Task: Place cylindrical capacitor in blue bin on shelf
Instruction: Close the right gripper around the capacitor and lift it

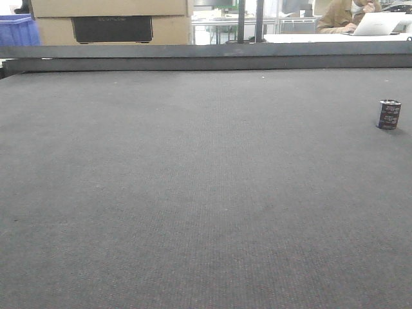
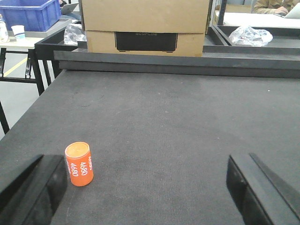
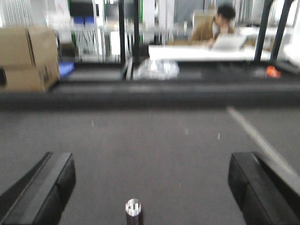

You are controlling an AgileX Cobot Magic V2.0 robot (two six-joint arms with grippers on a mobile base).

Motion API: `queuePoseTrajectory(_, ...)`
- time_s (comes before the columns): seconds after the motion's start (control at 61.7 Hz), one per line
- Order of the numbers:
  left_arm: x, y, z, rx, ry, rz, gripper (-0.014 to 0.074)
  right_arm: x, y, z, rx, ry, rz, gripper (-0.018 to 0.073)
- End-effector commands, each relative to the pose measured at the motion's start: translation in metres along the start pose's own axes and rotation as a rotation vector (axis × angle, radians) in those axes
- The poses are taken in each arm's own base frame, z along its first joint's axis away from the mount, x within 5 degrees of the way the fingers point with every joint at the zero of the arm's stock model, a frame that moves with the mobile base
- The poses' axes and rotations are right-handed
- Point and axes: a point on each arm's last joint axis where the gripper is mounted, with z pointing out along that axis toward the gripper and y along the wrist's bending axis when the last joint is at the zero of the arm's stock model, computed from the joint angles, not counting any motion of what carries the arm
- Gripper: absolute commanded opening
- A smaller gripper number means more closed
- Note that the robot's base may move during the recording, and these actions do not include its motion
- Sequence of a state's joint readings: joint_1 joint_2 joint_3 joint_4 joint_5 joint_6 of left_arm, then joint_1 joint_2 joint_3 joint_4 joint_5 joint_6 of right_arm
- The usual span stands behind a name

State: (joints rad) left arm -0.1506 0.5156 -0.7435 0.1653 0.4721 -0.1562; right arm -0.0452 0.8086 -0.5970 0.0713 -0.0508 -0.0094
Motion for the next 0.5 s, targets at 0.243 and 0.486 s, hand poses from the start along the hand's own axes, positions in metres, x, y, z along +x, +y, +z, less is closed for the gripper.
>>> queuePoseTrajectory(0.243,-0.004,-0.001,-0.001,0.016,-0.031,-0.015,0.0599,0.09,0.007,0.073,-0.049,0.119,-0.08,0.057)
queuePoseTrajectory(0.486,-0.004,-0.001,-0.001,0.016,-0.031,-0.015,0.0599,0.139,0.006,0.121,-0.059,-0.002,-0.084,0.057)
